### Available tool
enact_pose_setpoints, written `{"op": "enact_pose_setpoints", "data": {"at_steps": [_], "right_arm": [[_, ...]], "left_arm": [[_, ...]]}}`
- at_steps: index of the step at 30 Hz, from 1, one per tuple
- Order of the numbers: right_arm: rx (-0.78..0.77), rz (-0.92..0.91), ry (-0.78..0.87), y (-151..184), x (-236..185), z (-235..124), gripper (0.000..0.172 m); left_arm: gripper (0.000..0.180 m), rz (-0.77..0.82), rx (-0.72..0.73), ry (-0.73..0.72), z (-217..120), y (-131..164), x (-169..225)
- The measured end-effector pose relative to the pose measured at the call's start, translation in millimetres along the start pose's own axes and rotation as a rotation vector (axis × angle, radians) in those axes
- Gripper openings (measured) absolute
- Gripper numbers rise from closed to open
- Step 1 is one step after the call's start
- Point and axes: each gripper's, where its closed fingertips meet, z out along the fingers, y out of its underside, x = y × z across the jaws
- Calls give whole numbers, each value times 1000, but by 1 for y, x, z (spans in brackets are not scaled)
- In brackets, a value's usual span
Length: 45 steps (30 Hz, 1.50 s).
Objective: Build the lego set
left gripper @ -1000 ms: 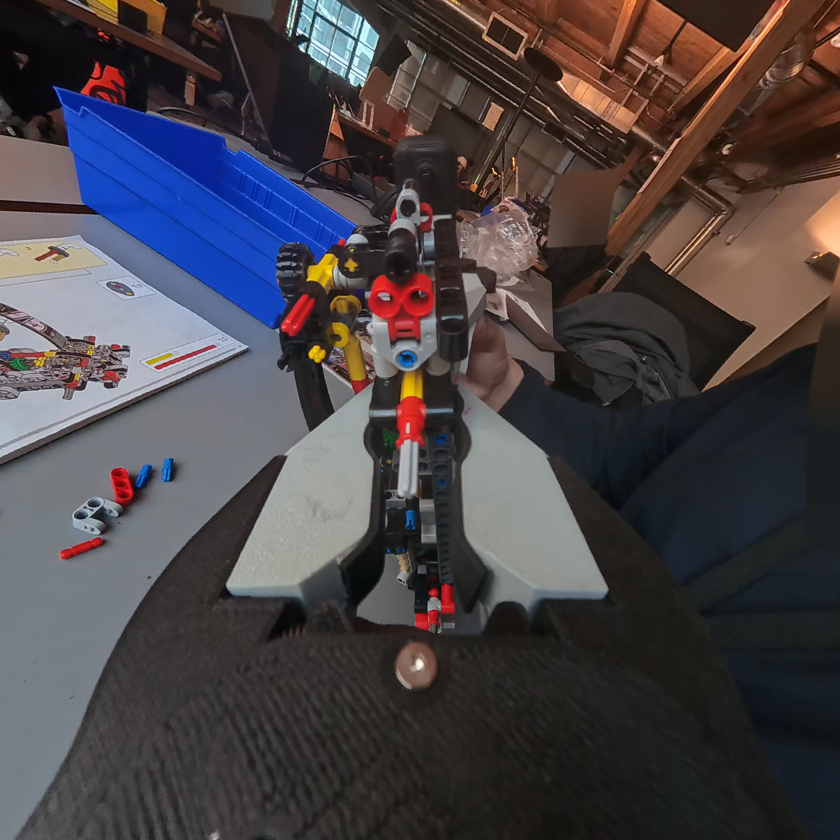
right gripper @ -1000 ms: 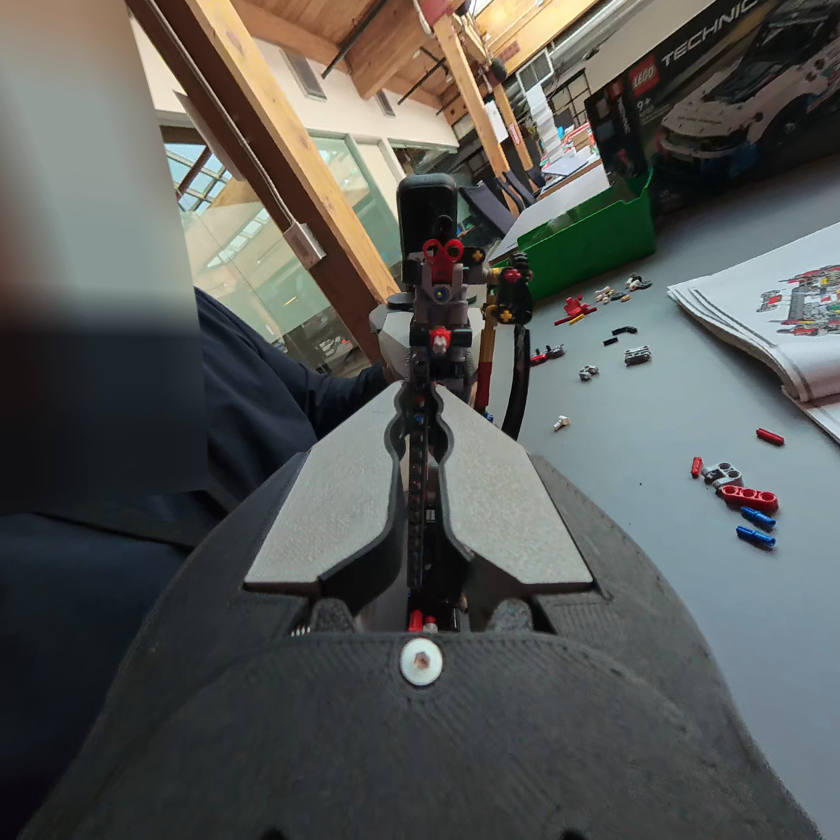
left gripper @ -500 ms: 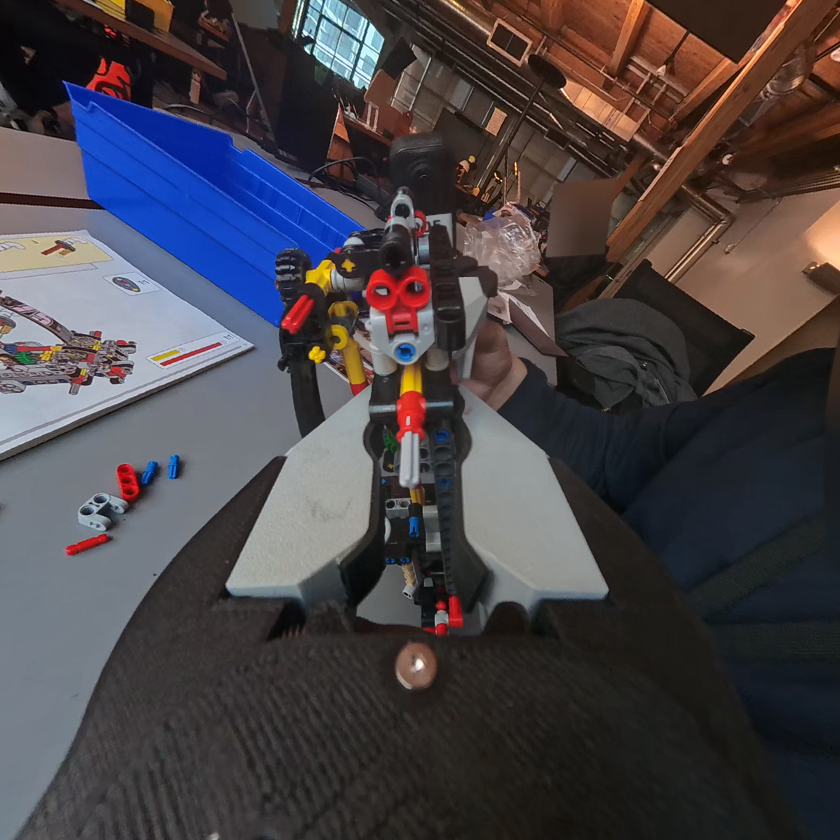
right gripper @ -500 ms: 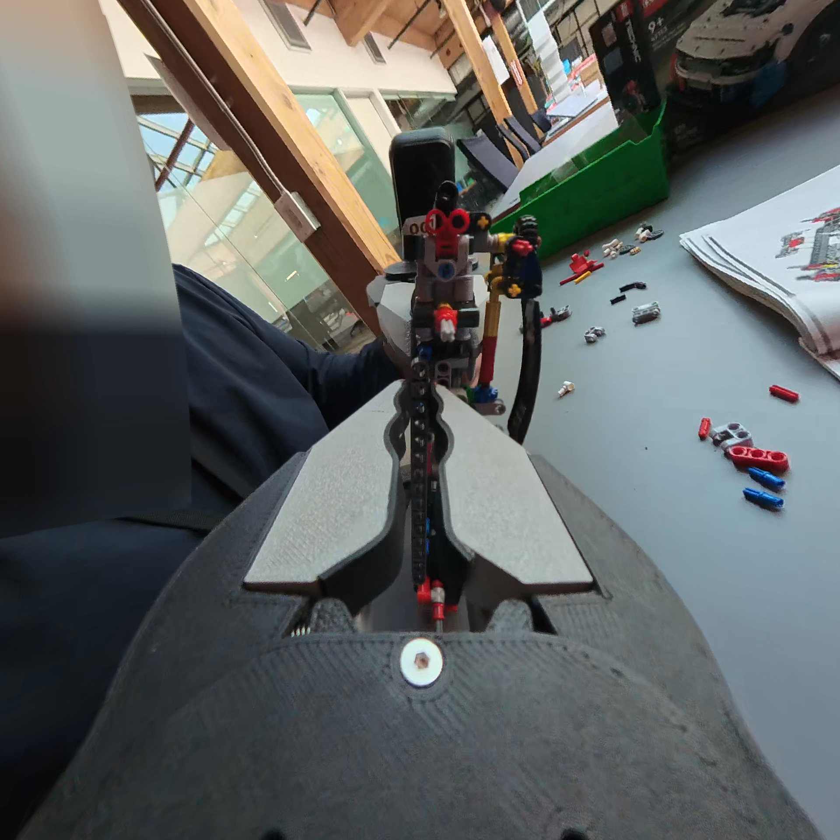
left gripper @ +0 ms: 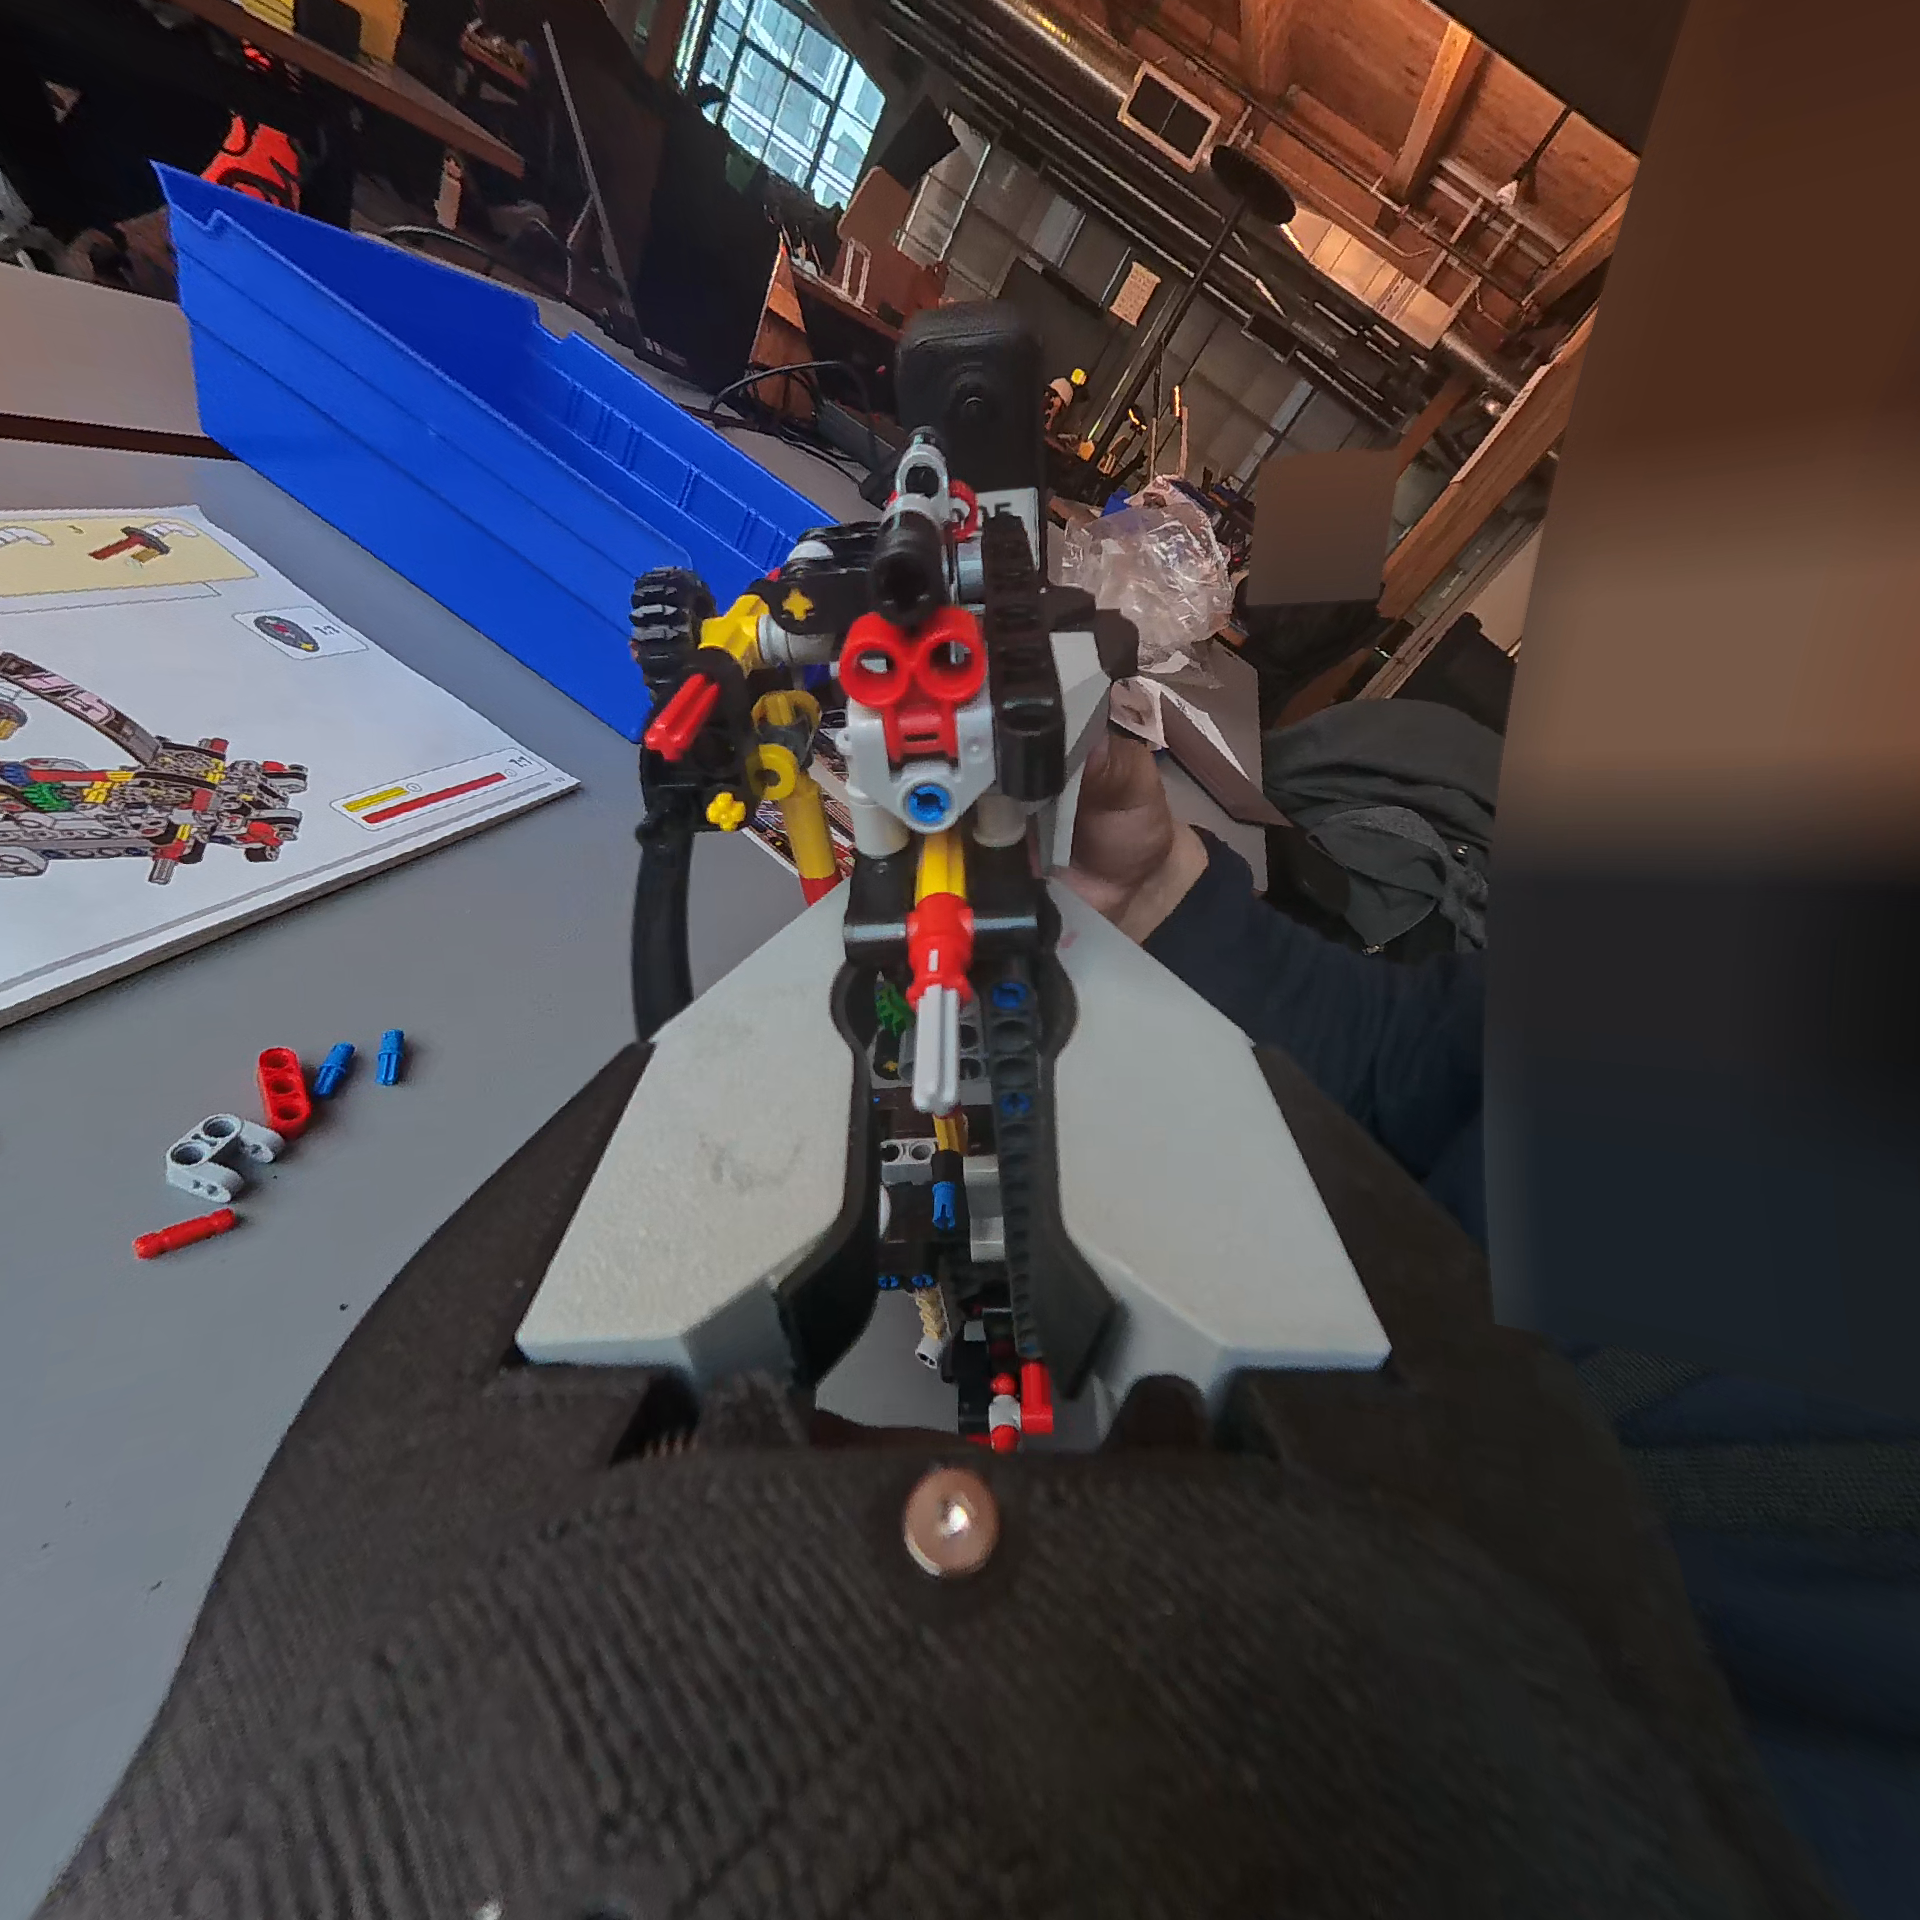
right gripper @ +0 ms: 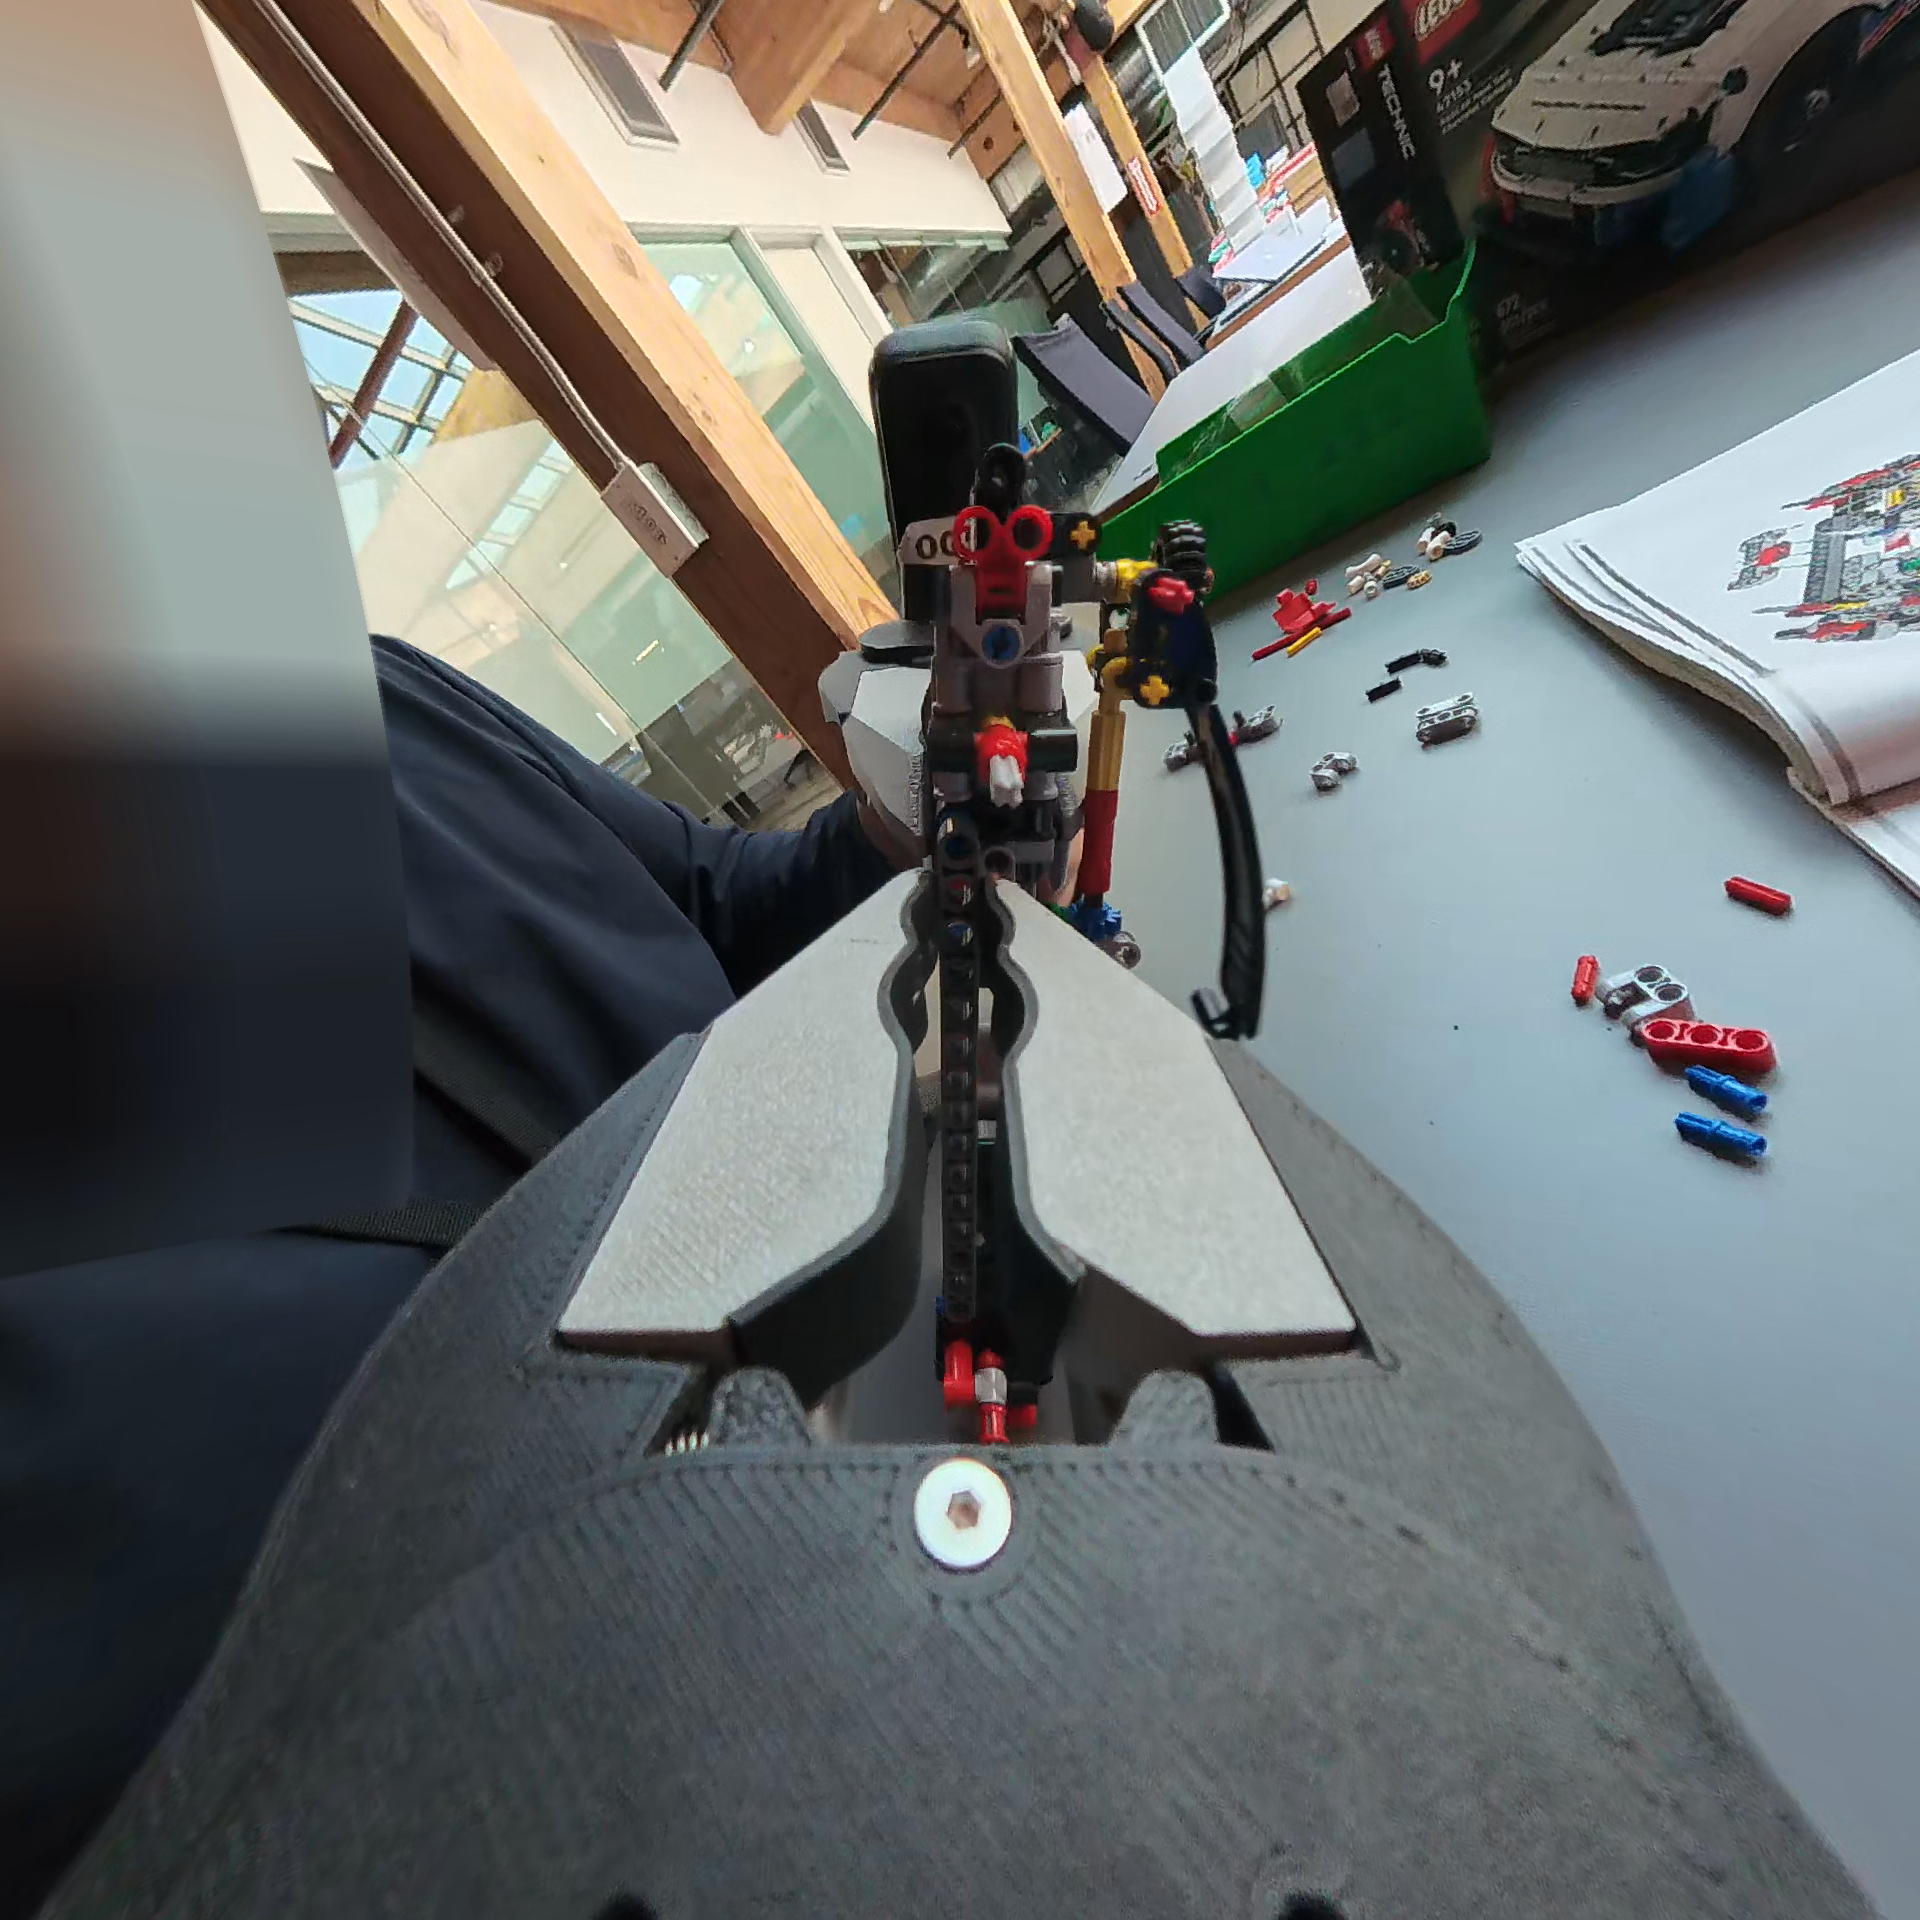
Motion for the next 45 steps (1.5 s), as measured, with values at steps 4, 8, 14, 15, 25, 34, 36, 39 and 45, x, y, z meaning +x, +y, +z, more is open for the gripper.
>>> {"op": "enact_pose_setpoints", "data": {"at_steps": [4, 8, 14, 15, 25, 34, 36, 39, 45], "right_arm": [[-26, -6, 4, 0, -1, 1, 4], [-24, 19, -17, -1, -1, 2, 4], [-57, 55, -59, -1, -3, 2, 5], [-72, 60, -61, -1, -2, 2, 5], [-295, -178, 147, 1, 1, 5, 4], [-151, 20, -27, -5, 9, 7, 4], [-117, 39, -31, -1, 12, 6, 5], [-114, 35, -21, 6, 14, 3, 5], [-126, 48, -17, 18, 14, -2, 4]], "left_arm": [[25, 0, 3, -1, -1, 0, 0], [25, 0, 2, -1, -1, 0, 0], [25, 0, -7, 14, -2, 0, 1], [25, -1, -9, 12, -2, 0, 0], [24, -50, -24, 1, -2, 2, -2], [25, -99, 18, 5, -3, 0, -12], [25, -113, 20, -2, -2, 3, -14], [25, -118, 23, -5, -1, 4, -16], [25, -102, 42, -21, -1, -1, -16]]}}
